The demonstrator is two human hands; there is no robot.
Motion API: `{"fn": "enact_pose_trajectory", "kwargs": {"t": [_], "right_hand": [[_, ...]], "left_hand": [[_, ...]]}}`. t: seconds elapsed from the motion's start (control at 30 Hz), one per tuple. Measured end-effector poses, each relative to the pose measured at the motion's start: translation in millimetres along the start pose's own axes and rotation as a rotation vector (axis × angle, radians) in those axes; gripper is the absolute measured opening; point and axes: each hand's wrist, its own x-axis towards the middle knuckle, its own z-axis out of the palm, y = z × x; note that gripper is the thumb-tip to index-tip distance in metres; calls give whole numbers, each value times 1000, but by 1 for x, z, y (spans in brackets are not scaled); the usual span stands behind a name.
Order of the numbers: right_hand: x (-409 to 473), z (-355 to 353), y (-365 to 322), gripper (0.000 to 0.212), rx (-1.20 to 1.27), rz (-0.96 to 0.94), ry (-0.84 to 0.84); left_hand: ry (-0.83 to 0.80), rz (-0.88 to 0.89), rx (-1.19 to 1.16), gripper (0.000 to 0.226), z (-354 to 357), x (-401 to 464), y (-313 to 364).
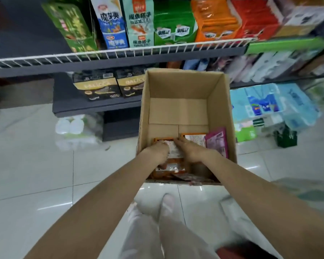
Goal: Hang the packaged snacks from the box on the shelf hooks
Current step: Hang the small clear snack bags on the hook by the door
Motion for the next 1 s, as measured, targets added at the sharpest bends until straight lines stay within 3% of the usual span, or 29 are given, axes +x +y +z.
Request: {"fn": "enact_pose_trajectory", "kwargs": {"t": [0.1, 0.17, 0.23, 0.3, 0.47, 0.6, 0.7, 0.8, 1.0], "right_hand": [[4, 3, 2, 83, -45, -41, 47], [7, -6, 7, 57, -10, -96, 88], [1, -24, 11, 30, 118, -126, 163], [-9, -44, 17, 21, 294, -132, 296], [-39, -82, 4, 20, 765, -233, 680], [-57, -118, -41, 40, 978, -404, 866], [-63, -143, -87, 56, 896, -543, 951], [-62, -167, -138, 49, 794, -646, 994], [-54, -213, -262, 52, 537, -752, 921]], "left_hand": [[45, -3, 35, 33, 3, 2, 2], [156, 0, 21, 25, -5, -2, 4], [292, -20, -54, 20, -16, -6, 1], [458, -32, -144, 20, -31, -12, -3], [956, 105, -576, 25, -73, -46, -18], [1127, 279, -893, 41, -104, -86, -39], [1127, 334, -927, 51, -121, -119, -67], [1157, 342, -921, 68, -135, -149, -104], [1401, 247, -862, 76, -166, -215, -207]]}}
